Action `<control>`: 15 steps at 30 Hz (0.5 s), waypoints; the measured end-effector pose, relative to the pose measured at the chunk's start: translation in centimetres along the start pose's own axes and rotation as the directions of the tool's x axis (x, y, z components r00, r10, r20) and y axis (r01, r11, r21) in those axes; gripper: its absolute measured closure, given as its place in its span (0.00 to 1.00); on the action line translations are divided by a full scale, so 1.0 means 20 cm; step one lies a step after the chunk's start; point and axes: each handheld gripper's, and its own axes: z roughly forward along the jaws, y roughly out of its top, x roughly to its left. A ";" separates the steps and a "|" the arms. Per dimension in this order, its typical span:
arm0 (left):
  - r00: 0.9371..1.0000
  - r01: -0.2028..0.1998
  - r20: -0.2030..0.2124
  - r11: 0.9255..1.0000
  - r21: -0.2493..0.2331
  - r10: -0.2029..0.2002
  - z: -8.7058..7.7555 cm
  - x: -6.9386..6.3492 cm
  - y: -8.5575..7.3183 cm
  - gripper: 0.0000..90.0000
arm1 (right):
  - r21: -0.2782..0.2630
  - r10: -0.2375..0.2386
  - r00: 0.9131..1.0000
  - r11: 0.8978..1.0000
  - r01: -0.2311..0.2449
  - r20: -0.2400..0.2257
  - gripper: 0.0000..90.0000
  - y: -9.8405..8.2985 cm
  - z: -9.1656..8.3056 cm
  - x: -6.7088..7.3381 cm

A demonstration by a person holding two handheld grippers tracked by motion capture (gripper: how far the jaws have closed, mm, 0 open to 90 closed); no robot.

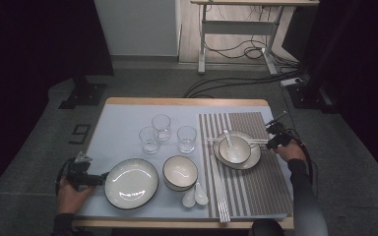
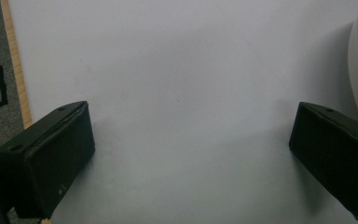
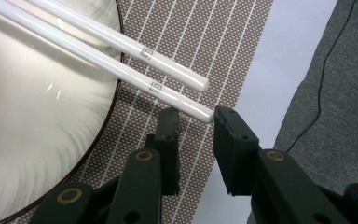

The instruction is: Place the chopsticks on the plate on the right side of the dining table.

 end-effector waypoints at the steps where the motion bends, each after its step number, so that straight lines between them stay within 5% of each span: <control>1: 1.000 0.000 0.000 1.000 0.000 0.000 0.00 0.00 0.00 0.00 | -0.003 -0.001 1.000 1.000 0.001 0.002 0.79 0.00 0.00 0.00; 15: 1.000 0.000 0.000 1.000 0.000 0.000 0.00 0.00 0.00 0.00 | -0.008 -0.022 1.000 1.000 0.022 0.005 0.80 0.03 0.01 0.02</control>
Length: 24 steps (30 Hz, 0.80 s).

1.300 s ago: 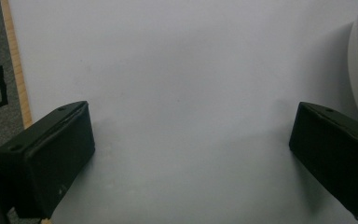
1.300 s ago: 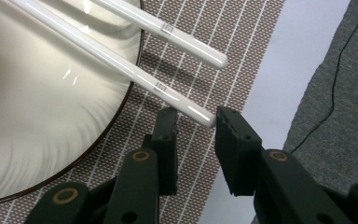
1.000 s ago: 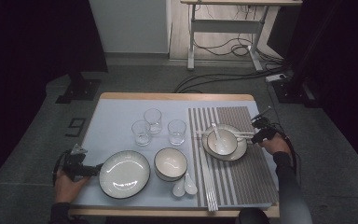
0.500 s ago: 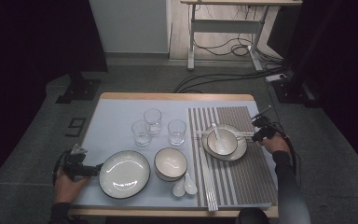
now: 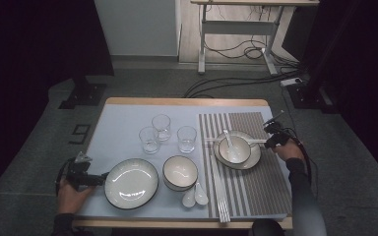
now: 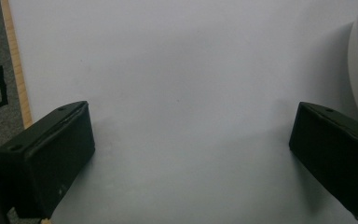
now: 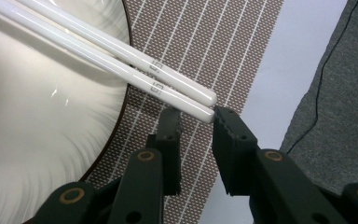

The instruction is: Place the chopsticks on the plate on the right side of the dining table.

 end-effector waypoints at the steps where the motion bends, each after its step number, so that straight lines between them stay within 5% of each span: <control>1: 1.000 0.000 0.000 1.000 0.000 0.000 0.00 0.00 0.00 0.00 | -0.001 -0.001 1.000 1.000 0.001 0.000 0.80 0.00 0.00 0.00; 24: 1.000 0.000 0.000 1.000 0.000 0.000 0.00 0.00 0.00 0.00 | 0.017 0.006 1.000 1.000 -0.006 -0.003 0.85 -0.01 0.00 -0.01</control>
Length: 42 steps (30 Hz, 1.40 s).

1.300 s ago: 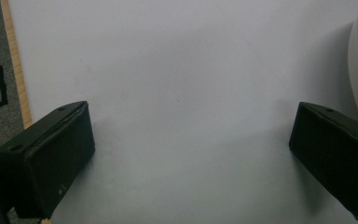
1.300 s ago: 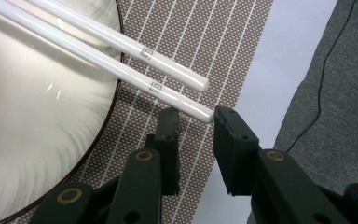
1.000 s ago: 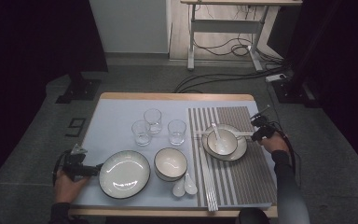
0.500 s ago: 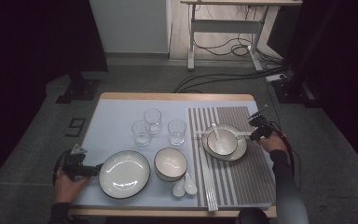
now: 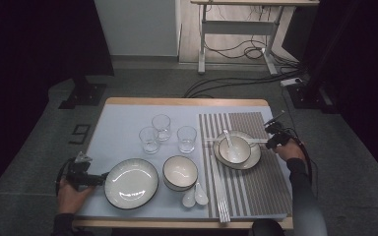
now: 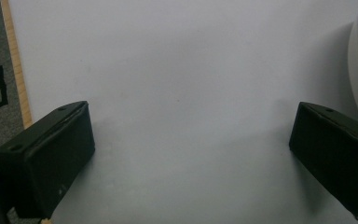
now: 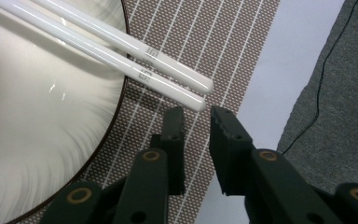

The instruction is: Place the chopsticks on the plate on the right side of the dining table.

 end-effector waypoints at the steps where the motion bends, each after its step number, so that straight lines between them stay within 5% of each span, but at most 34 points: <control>1: 1.000 0.000 0.000 1.000 0.000 0.000 0.00 0.00 0.00 0.00 | 0.000 0.000 1.000 1.000 0.000 0.000 0.85 0.00 0.00 0.00; 21: 1.000 0.000 0.000 1.000 0.000 0.000 0.00 0.00 0.00 0.00 | -0.012 0.007 1.000 1.000 -0.007 0.018 0.87 0.00 -0.01 -0.01; 42: 1.000 0.000 0.000 1.000 0.000 0.000 0.00 0.00 0.00 0.00 | -0.018 0.087 0.994 0.996 -0.086 0.064 0.77 -0.01 0.00 -0.06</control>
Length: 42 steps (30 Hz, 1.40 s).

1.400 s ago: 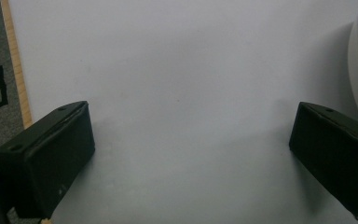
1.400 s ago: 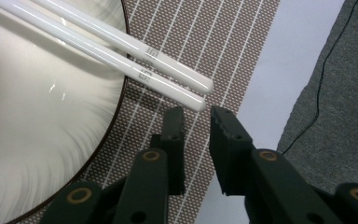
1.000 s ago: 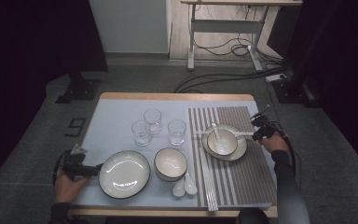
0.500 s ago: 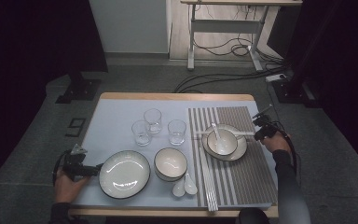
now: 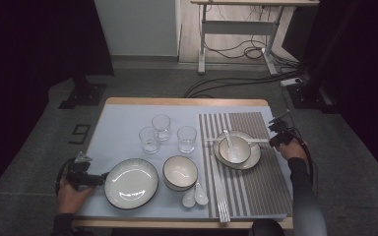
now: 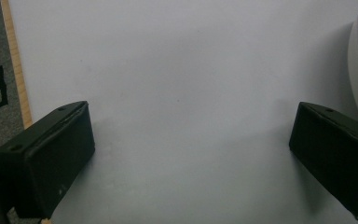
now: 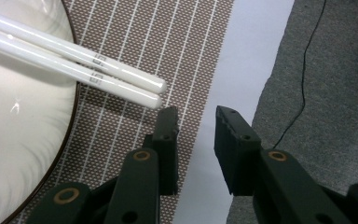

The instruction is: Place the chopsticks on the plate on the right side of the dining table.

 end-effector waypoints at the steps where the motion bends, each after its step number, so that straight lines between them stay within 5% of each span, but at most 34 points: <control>1: 1.000 0.000 0.000 1.000 0.000 0.000 0.00 0.00 0.00 0.00 | -0.001 0.005 1.000 1.000 -0.005 0.001 0.76 0.00 0.00 0.00; 14: 1.000 0.000 0.000 1.000 0.000 0.000 0.00 0.00 0.00 0.00 | 0.007 0.004 1.000 1.000 -0.004 -0.005 0.72 -0.01 0.00 0.00; 25: 1.000 0.000 0.000 1.000 0.000 0.000 0.00 0.00 0.00 0.00 | -0.008 -0.035 0.997 0.999 0.034 -0.066 0.54 0.01 -0.02 0.04; 42: 1.000 0.000 0.000 1.000 0.000 0.000 0.00 0.00 0.00 0.00 | -0.025 -0.056 0.995 0.998 0.054 -0.082 0.63 0.04 0.00 0.10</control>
